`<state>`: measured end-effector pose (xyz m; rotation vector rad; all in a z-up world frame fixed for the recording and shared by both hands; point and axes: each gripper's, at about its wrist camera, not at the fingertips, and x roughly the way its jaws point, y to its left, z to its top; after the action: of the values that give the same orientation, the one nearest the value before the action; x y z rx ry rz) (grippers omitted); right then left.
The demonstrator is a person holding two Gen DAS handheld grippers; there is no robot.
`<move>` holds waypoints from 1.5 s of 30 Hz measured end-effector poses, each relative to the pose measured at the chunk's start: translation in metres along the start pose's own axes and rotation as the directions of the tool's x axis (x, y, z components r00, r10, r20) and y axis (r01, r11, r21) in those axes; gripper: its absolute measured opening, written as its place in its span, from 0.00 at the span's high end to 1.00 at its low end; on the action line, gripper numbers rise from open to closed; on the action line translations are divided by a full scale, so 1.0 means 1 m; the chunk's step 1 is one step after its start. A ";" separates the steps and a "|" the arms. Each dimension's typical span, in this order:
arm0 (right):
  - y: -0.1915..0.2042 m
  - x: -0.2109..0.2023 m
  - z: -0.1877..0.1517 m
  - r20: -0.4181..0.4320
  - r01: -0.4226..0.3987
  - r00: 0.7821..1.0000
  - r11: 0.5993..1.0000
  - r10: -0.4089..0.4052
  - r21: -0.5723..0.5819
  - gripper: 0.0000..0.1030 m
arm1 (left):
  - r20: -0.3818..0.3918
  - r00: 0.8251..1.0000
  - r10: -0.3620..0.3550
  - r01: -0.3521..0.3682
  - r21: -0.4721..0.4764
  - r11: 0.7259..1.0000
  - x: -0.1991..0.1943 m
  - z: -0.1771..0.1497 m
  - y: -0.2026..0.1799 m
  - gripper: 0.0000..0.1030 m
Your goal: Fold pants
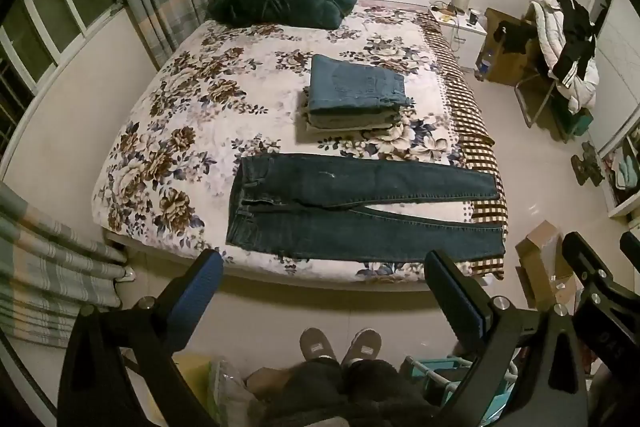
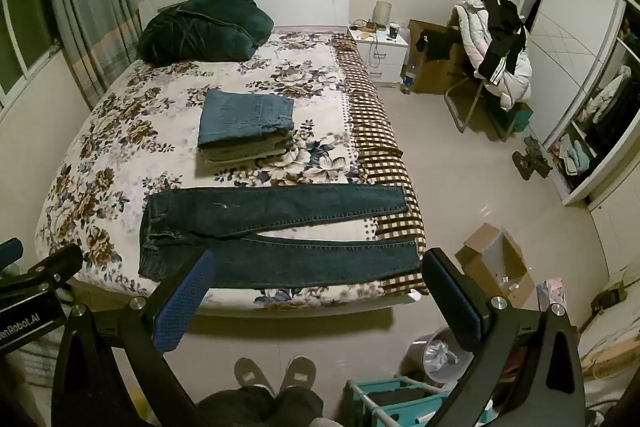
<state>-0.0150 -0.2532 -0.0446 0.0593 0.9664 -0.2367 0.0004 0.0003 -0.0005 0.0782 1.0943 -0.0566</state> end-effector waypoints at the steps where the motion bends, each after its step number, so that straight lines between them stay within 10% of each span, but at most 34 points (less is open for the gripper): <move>1: 0.000 0.000 0.000 0.002 0.000 1.000 1.000 0.000 0.000 0.00 | 0.003 1.000 0.001 -0.001 0.001 1.000 0.000 0.000 0.000 0.00; 45: 0.002 -0.009 -0.002 0.002 -0.002 1.000 1.000 0.002 0.001 0.00 | 0.021 1.000 0.007 -0.007 0.000 1.000 0.000 -0.001 0.000 0.00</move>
<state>-0.0211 -0.2497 -0.0389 0.0611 0.9645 -0.2353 -0.0003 0.0001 -0.0006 0.0811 1.0727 -0.0511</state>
